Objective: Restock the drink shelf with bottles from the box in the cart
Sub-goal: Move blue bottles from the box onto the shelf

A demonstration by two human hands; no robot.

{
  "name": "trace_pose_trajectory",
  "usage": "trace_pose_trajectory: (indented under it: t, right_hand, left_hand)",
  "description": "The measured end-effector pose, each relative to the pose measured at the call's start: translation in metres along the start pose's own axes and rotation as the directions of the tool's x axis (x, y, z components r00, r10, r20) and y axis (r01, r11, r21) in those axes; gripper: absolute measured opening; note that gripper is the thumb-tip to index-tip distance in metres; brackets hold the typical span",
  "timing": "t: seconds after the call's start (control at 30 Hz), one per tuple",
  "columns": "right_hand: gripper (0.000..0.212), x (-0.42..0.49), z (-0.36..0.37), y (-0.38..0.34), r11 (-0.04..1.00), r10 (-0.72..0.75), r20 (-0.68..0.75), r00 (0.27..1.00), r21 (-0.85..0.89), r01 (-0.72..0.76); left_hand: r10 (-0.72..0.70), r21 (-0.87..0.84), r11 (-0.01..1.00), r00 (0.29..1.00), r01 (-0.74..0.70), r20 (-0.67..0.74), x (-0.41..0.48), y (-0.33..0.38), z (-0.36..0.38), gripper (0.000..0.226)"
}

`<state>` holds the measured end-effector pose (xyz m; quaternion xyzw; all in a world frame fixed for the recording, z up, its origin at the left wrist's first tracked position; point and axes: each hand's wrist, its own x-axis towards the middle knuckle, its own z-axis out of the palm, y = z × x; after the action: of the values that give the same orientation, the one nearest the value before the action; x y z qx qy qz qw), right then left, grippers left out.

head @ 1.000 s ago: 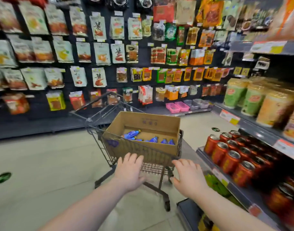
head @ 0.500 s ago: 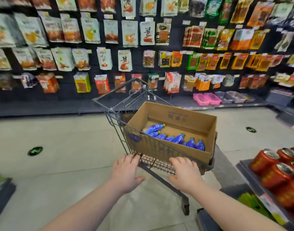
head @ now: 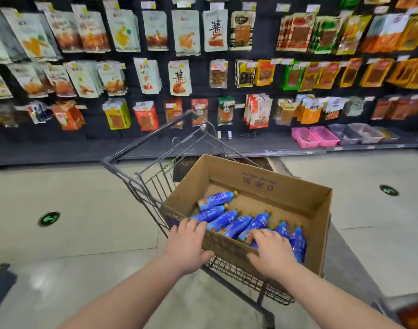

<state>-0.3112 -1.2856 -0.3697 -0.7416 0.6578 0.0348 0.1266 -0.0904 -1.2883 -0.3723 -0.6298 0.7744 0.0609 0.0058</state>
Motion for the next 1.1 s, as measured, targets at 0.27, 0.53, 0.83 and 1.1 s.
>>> trace_pose_trajectory:
  t: [0.27, 0.53, 0.83, 1.1]
  right_hand:
    - [0.057, 0.049, 0.003, 0.022, 0.998, 0.037, 0.049, 0.998, 0.053, -0.039]
    - [0.051, 0.098, 0.011, 0.032, 0.976, 0.192, 0.102, 0.976, 0.084, -0.201]
    - [0.061, 0.194, 0.020, 0.004, 0.907, 0.393, 0.209, 0.895, 0.071, -0.415]
    - [0.061, 0.207, 0.045, -0.007, 0.805, 0.531, 0.348, 0.773, 0.077, -0.588]
  left_hand:
    - [0.016, 0.014, 1.000, 0.999, -0.017, 0.051, 0.059, -0.007, 0.006, 0.076]
    - [0.130, 0.028, 0.990, 0.978, -0.137, 0.162, 0.138, -0.029, 0.027, 0.075]
    - [0.244, 0.004, 0.967, 0.930, -0.255, 0.274, 0.257, -0.107, 0.043, 0.079]
    - [0.348, -0.049, 0.931, 0.841, -0.362, 0.414, 0.328, -0.114, 0.069, 0.078]
